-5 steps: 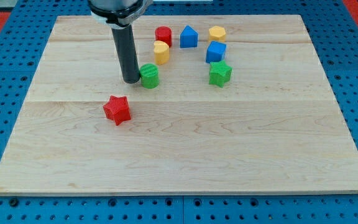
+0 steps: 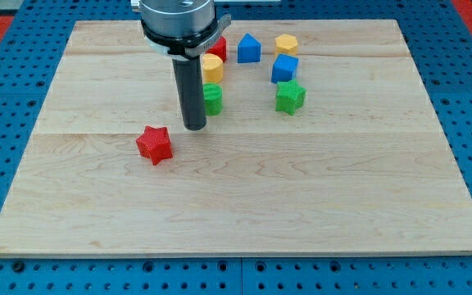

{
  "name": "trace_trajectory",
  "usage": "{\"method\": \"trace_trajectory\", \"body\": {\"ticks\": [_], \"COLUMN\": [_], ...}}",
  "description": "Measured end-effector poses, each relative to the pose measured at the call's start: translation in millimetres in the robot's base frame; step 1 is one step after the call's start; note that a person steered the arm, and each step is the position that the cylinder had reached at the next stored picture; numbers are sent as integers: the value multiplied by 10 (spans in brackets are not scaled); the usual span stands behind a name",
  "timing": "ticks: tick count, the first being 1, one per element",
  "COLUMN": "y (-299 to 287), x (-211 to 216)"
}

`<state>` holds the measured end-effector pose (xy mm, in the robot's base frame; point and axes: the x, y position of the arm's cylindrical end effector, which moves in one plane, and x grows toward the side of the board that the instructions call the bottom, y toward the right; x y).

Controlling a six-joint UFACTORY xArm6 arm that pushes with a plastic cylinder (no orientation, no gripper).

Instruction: Push the green circle up a bit

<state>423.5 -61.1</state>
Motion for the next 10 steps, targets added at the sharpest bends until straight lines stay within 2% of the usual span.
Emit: {"method": "trace_trajectory", "body": {"ticks": [2, 10], "y": [9, 233], "x": [-131, -169]}}
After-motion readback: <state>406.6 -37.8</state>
